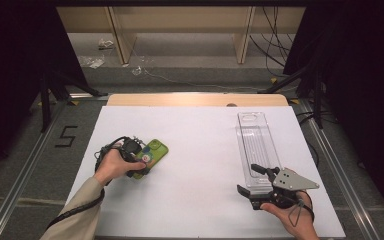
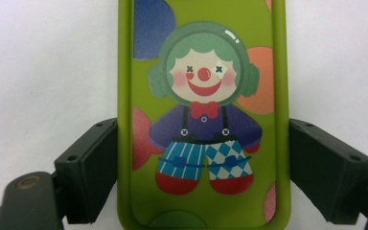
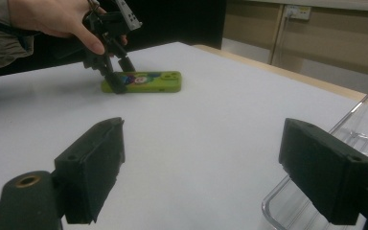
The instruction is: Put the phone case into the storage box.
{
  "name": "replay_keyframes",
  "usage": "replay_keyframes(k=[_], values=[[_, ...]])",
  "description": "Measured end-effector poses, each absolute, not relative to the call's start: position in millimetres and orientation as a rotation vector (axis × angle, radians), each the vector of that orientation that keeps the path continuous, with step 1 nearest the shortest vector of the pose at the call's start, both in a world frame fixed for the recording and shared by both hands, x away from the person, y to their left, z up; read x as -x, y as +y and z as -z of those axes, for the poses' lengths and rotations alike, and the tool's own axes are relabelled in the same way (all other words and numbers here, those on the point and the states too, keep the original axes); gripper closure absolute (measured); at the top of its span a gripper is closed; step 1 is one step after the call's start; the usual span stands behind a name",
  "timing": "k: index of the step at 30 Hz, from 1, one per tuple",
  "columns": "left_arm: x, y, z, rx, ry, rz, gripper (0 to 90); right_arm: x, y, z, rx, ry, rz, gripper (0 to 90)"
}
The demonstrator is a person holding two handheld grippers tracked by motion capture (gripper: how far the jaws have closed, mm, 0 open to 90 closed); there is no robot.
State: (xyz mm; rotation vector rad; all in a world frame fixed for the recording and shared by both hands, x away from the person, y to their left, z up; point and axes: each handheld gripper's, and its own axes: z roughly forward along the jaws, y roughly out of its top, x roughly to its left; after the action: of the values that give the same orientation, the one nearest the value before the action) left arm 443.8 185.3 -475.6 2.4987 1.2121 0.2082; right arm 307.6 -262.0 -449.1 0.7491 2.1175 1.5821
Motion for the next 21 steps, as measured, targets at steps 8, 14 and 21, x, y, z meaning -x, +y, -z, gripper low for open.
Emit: replay_keyframes(k=[8, 14, 21], values=[[-443.5, 185.5, 475.5, -2.498, 1.209, -0.211, 16.0, -307.4, -262.0, 448.9, -0.749, 2.116, -1.584, 16.9], [-443.0, 186.0, 475.4, -2.497, 1.204, -0.212, 16.1, -307.4, -262.0, 448.7, -0.748, 2.113, -1.587, 16.9], [-441.4, 186.0, 474.4, -2.489, 1.2, -0.22, 16.3, -307.4, -262.3, 448.8, -0.75, 2.113, -1.585, 16.9]])
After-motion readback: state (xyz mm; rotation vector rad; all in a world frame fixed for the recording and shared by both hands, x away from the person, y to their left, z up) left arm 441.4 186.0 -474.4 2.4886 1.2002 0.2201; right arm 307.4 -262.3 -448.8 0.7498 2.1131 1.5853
